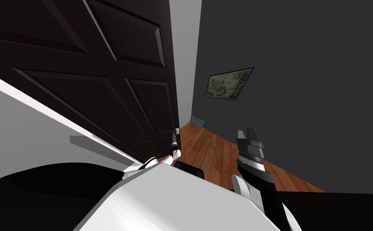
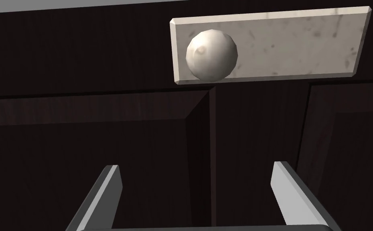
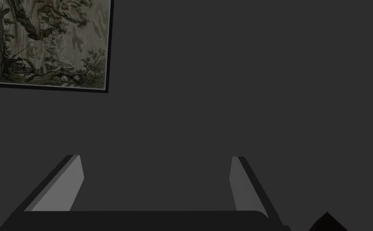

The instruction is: Push the door open

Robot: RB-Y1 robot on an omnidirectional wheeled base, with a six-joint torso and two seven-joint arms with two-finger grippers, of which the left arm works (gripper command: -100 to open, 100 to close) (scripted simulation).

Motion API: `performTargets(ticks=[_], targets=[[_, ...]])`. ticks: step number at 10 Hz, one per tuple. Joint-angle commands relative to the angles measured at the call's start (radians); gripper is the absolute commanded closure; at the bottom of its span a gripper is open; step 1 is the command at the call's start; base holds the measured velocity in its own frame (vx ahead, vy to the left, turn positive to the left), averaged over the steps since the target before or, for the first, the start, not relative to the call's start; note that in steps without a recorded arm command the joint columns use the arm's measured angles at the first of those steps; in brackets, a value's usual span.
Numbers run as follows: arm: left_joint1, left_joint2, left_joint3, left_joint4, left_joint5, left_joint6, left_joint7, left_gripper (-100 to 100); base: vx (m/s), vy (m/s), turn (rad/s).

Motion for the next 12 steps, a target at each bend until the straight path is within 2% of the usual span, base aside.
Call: performTargets(ticks=[1,2,4,5,6,11,12], targets=[[-0.027,0.003,0.002,0.05,-0.003,-0.01,0.025,-100,0.185,0.065,-0.001],[-0.029,0.005,0.009,0.053,-0.007,-0.003,0.034,-100,0.196,0.071,-0.019],[-0.03,-0.012,0.016,0.055,-0.012,0.003,0.043,-100,0.208,0.012,-0.023],[-0.03,-0.005,0.014,0.052,-0.01,0.002,0.039,-100,0.088,-0.007,0.024],[-0.03,-0.005,0.014,0.052,-0.01,0.002,0.039,100,-0.02,-0.001,-0.014],[-0.03,-0.005,0.014,0.052,-0.01,0.002,0.039,100,-0.014,0.001,-0.005],[-0.028,0.007,0.02,0.052,0.019,-0.007,0.028,100,0.137,0.039,0.025]])
